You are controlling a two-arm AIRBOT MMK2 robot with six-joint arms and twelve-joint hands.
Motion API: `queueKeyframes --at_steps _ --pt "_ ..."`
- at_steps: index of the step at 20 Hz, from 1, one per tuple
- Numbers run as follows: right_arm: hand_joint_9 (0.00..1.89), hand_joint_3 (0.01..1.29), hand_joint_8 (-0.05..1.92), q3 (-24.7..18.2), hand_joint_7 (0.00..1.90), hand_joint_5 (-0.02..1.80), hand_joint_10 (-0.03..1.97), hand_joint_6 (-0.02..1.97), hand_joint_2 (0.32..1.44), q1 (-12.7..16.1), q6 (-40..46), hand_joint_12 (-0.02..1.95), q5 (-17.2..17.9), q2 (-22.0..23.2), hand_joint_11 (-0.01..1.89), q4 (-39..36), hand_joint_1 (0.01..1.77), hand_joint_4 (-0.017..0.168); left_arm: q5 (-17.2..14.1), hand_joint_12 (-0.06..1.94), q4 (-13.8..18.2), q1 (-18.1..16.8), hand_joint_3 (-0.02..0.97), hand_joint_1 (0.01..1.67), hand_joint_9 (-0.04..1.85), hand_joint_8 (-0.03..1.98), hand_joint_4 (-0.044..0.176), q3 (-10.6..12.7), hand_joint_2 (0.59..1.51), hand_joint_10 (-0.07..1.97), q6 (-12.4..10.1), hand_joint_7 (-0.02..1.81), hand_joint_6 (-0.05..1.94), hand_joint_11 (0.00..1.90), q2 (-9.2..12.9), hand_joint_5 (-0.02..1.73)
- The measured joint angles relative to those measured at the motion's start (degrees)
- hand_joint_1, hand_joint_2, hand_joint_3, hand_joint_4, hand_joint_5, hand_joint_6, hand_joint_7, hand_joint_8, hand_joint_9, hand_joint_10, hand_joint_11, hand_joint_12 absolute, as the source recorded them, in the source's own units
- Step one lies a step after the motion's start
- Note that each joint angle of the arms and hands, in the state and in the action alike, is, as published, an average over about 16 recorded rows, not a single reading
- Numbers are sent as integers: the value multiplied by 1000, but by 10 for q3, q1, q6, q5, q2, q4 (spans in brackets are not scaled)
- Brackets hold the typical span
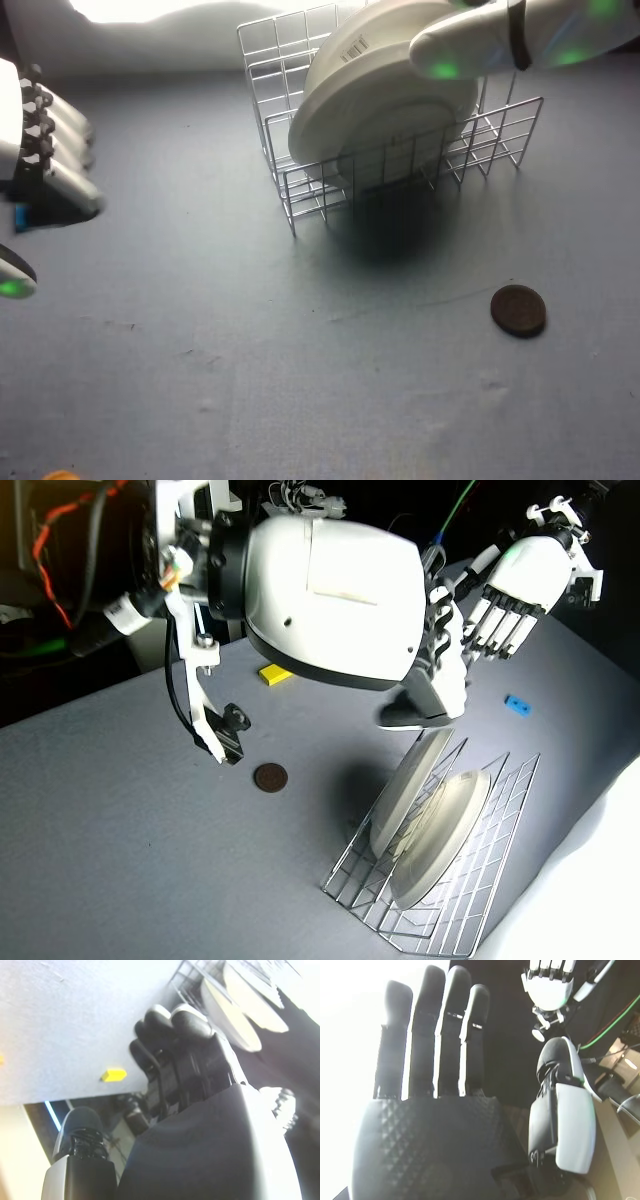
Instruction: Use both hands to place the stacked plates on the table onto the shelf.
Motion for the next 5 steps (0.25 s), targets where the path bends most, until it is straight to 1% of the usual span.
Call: queueKeyframes --at_steps 3,5 --pt "1100 11 1291 -1 1085 970 1515 1295 1097 -2 -3 1759 5 1 1118 0 312 24 0 1750 0 0 16 212 997 1442 47 1 1241 1542 -1 1058 1400 875 0 875" --pt "1156 11 1554 -1 1114 1010 1756 1546 1109 -4 -5 1874 6 1 1257 0 270 30 0 1898 -1 0 15 244 1129 1713 56 1 1251 1800 -2 1185 1669 1040 0 976"
